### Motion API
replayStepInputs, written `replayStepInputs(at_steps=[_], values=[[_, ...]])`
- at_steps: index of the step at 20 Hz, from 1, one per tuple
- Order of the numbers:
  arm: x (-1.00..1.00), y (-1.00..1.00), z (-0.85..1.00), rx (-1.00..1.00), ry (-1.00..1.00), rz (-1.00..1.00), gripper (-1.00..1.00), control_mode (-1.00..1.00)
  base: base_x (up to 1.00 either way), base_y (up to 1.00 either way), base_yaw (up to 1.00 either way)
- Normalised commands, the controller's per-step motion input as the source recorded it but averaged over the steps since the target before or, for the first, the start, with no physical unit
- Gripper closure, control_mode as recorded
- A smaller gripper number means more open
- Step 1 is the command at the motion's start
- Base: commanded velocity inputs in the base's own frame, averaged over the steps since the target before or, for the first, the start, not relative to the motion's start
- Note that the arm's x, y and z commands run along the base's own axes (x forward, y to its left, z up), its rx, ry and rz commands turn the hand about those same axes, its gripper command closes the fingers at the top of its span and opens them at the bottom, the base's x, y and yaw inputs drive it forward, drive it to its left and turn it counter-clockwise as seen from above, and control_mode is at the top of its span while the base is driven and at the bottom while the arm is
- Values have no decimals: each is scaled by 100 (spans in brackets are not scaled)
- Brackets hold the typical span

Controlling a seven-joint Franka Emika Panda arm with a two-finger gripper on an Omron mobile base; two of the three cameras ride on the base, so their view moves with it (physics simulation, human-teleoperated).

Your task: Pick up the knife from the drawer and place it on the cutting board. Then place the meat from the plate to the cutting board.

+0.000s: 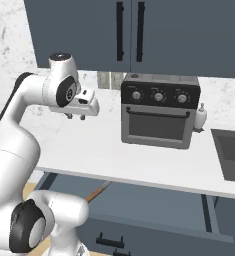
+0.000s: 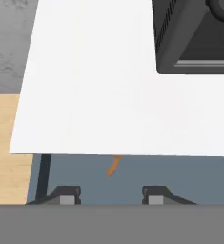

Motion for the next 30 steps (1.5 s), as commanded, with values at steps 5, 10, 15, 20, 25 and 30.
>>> replayStepInputs(at_steps=[5,10,15,20,25,30], values=[[-35,0,0,0,-3,0,-100,-100,0,0,0],[-84,1,-6,5,-5,0,-100,-100,0,0,0],[-65,2,-15,1,-4,0,-100,-100,0,0,0],[-46,0,-1,-3,0,0,-100,-100,0,0,0],[-54,0,-5,-2,0,0,-100,-100,0,0,0],[-12,0,-3,-1,0,0,-100,100,-39,-6,0]])
